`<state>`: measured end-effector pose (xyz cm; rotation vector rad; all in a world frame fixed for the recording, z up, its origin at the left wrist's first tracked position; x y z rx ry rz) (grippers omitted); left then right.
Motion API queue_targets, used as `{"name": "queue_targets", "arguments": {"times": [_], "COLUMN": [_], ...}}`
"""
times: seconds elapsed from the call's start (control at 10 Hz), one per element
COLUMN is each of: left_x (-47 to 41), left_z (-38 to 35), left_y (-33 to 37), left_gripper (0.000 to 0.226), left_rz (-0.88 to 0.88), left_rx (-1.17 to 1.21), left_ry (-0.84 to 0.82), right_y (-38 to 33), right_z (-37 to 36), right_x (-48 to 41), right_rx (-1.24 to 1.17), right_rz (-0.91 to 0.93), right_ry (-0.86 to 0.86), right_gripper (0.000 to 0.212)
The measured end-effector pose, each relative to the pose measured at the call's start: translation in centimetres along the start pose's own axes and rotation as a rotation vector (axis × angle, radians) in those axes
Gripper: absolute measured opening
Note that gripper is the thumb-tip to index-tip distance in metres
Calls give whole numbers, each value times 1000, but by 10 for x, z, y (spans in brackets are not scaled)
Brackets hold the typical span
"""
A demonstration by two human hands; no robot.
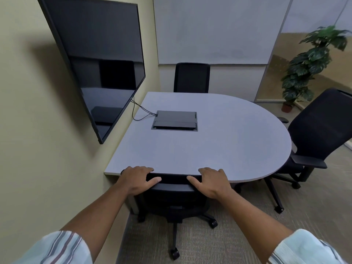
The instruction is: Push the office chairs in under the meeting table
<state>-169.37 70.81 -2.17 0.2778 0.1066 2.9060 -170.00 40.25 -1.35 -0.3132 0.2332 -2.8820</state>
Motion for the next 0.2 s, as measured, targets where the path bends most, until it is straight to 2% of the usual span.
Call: {"name": "queue_targets", "arguments": {"times": [0.1,0.2], "left_x": [-5,-18], "left_z": [8,19], "left_y": [14,32], "left_gripper": [135,109], "left_rz": [13,40], "left_rx": [53,66], "left_ry": [-21,23], "right_y": [7,17], "right_z": [12,26], "right_x": [-7,-13], "right_rx": [-101,-82], "right_rz": [-11,-33], "right_ry": [-20,15], "right_gripper": [89,87]}}
Point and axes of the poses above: each hand's wrist, its own x-axis away from the middle knuckle, its own z-axis out of the back of the hand, y = z × x, the point moved 5 cm from there along -x, towards the middle knuckle, and after that the axes turned 6 degrees about -y, right-handed, at the moved point
